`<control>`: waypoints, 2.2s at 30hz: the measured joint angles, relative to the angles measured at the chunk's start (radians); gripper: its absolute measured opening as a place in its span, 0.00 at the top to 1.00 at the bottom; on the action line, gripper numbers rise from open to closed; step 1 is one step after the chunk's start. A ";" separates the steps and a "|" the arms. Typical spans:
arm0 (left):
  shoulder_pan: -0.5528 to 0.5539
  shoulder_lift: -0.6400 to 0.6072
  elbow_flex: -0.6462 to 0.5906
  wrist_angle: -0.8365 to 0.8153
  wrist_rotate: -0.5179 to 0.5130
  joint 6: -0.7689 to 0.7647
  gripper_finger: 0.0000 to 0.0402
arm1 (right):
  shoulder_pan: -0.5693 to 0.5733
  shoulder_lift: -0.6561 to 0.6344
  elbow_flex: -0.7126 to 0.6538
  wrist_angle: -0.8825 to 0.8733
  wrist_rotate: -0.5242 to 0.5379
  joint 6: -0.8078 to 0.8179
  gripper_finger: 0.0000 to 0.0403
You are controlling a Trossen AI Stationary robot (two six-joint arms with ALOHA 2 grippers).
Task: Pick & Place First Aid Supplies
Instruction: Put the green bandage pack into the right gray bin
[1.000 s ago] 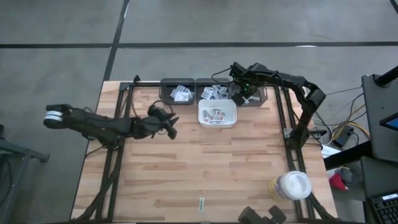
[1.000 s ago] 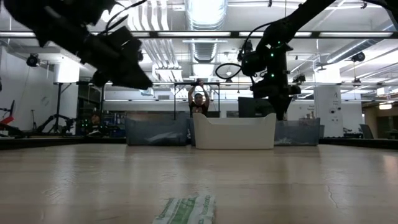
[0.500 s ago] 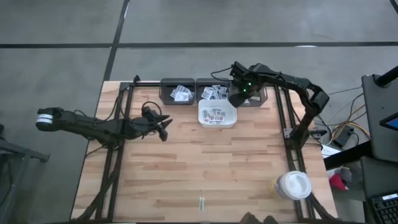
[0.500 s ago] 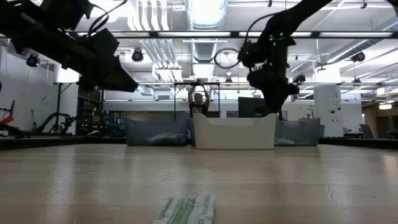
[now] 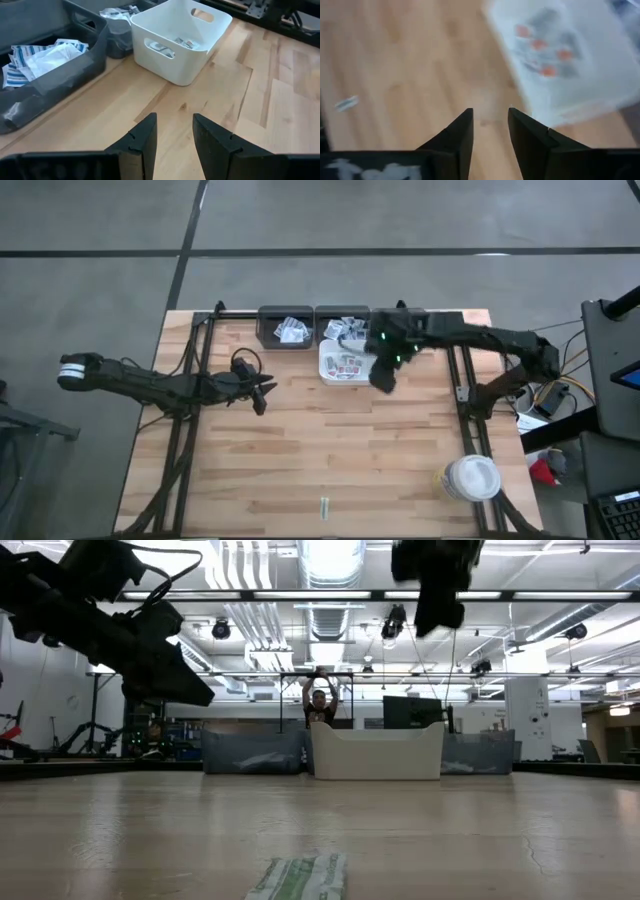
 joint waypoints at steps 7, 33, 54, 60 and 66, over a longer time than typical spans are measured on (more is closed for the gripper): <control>0.000 0.002 0.000 0.000 0.000 0.000 0.69 | 0.287 -0.033 0.000 0.151 0.000 -0.005 0.73; 0.000 0.002 0.001 -0.029 0.129 0.003 0.69 | 0.674 0.509 0.378 0.293 -0.078 -0.282 0.79; 0.000 0.002 0.001 -0.047 0.128 0.140 0.69 | 0.719 0.953 0.813 0.022 -0.129 -0.366 0.64; 0.000 0.002 0.001 -0.049 0.128 0.140 0.69 | 0.725 0.974 0.787 0.078 -0.119 -0.295 0.61; 0.000 0.002 0.001 -0.048 0.128 0.140 0.69 | 0.727 1.006 0.780 0.092 -0.045 -0.219 0.63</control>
